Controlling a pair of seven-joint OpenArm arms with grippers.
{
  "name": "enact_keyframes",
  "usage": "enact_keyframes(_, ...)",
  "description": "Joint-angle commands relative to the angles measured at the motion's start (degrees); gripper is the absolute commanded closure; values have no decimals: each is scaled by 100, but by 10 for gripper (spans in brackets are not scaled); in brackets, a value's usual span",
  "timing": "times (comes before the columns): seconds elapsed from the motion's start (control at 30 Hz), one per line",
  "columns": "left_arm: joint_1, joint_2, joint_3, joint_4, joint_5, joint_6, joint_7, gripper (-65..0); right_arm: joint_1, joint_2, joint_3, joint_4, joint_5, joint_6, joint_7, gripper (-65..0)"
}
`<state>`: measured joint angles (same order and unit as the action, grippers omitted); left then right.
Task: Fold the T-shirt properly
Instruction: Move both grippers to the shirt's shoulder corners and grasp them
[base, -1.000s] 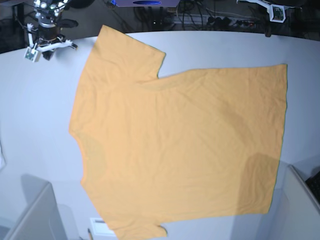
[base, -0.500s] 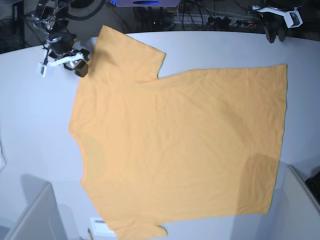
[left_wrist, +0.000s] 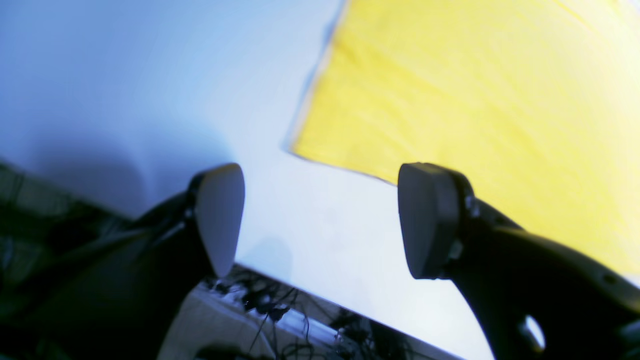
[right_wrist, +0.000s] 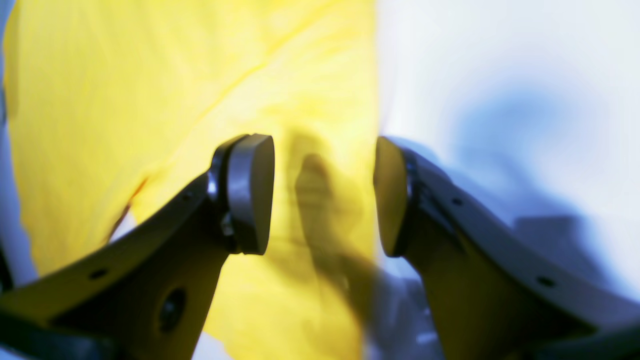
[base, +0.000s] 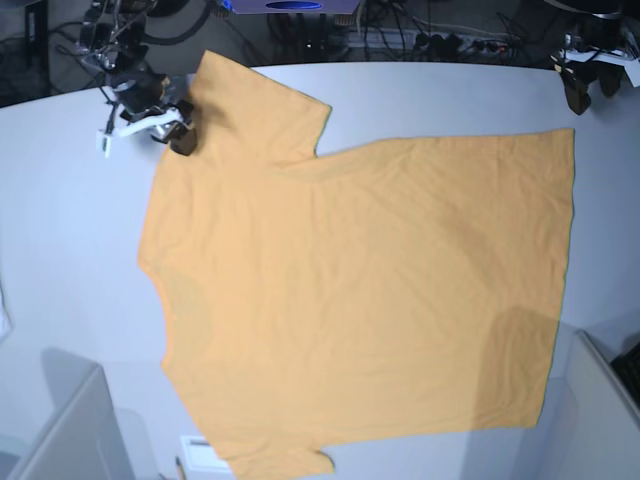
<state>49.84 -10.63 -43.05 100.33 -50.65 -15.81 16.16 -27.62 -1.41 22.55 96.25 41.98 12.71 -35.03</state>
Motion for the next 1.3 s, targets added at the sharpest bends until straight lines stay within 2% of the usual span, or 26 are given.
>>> enact_keyframes(0.0,-48,-22,-271,11,-29,-216,102,-464,-74,-22,-123,-29,-123,-80,-308,-299)
enact_keyframes(0.1,-505,101,-878,-157,-29,-744,999,-464,-170,-66,-219,-29,-123,-133,-308,-297)
enact_keyframes(0.17,-743,171,-1194,-297,-20,-911,1447,-464,-241,-162,-193,-29,-132,-133,-300,-297)
enact_keyframes(0.3,-1024,197,-1405,-543,-20,-1140,1808,-464,-408,-171,-79,-12,-149,-133,-273,-270)
enact_keyframes(0.4,-1077,189,-1352,-605,-20,-1148,1817,-464,-434,-171,-35,-20,-149,-133,-300,-183)
enact_keyframes(0.53,-1305,180,-1054,-913,-20,-1131,1825,-464,-443,-162,-70,-20,-149,-124,-308,0)
enact_keyframes(1.27,-2615,162,-878,-2557,-20,-1104,1843,-461,-408,-154,-44,6,-158,-124,-308,0)
